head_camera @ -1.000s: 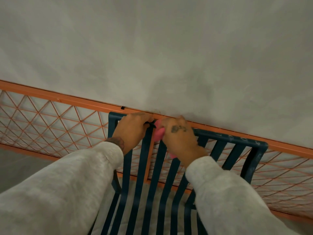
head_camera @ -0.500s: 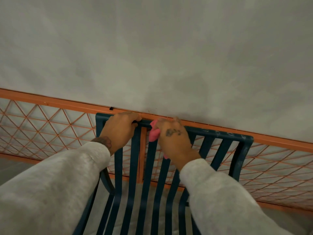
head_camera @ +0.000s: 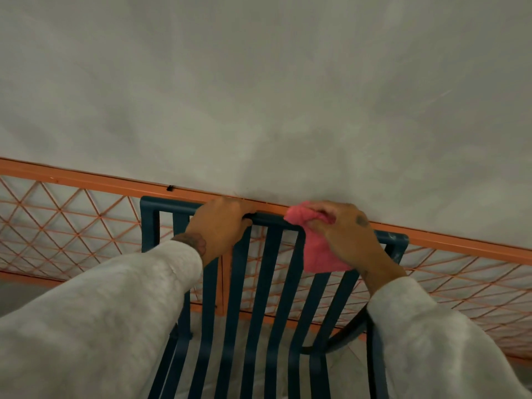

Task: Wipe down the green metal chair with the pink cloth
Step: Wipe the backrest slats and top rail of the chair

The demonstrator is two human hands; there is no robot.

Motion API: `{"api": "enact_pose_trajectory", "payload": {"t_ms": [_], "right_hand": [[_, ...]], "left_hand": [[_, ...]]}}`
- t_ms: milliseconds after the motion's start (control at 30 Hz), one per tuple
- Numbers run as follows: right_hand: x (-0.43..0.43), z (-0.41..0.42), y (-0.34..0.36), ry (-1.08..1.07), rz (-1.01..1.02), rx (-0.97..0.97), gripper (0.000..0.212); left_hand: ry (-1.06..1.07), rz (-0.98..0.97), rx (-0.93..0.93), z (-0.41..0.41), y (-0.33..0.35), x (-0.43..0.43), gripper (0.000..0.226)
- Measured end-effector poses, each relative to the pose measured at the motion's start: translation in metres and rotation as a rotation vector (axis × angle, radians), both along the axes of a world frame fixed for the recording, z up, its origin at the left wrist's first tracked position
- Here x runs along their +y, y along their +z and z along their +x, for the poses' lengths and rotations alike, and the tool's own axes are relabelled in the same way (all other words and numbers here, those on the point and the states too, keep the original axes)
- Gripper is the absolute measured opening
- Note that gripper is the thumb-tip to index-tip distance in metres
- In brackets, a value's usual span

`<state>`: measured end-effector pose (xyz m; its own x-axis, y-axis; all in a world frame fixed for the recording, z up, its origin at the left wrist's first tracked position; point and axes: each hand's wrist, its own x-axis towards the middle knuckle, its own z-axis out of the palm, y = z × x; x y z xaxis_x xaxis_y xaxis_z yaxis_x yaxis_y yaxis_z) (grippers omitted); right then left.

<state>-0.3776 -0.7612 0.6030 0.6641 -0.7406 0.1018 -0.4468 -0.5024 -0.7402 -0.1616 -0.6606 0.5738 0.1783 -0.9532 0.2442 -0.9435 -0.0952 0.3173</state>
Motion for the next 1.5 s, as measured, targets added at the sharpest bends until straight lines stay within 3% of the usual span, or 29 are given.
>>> {"api": "enact_pose_trajectory", "payload": {"t_ms": [67,333,433,567,700,833,900,1067,1233,1400,1500], "right_hand": [[-0.001,0.002,-0.013,-0.019,-0.080,0.122,0.026],[0.026,0.053,-0.033,0.116,-0.276,0.199,0.046],[0.019,0.025,-0.029,0.088,-0.201,0.200,0.037],[0.009,0.004,-0.018,-0.065,-0.160,0.226,0.051],[0.023,0.047,-0.031,-0.046,-0.140,0.231,0.032],[0.038,0.059,-0.050,-0.011,-0.479,0.339,0.047],[0.031,0.039,-0.053,0.027,-0.456,0.321,0.052],[0.008,-0.010,-0.042,-0.045,-0.223,0.180,0.041],[0.001,-0.037,-0.004,-0.103,0.020,-0.110,0.027],[-0.015,-0.040,-0.007,-0.158,-0.105,0.195,0.025],[-0.001,-0.023,-0.026,-0.215,-0.168,0.173,0.032]], "left_hand": [[0.043,-0.029,0.005,-0.003,-0.004,-0.002,0.018],[0.040,-0.093,0.095,-0.004,-0.008,0.000,0.021],[0.045,-0.105,0.092,-0.003,-0.009,0.000,0.021],[0.048,-0.138,0.085,-0.005,-0.012,-0.001,0.021],[0.058,-0.114,0.079,-0.004,-0.013,-0.001,0.019],[0.044,-0.079,0.084,-0.004,-0.011,0.000,0.021],[0.050,-0.034,0.040,-0.005,-0.008,-0.001,0.016],[0.023,0.090,-0.126,-0.023,0.001,-0.011,0.015],[-0.136,-0.023,-0.125,-0.053,-0.001,-0.029,0.026],[-0.047,-0.031,-0.101,-0.066,-0.008,-0.042,0.018],[-0.027,-0.053,-0.045,-0.067,-0.010,-0.041,0.020]]}}
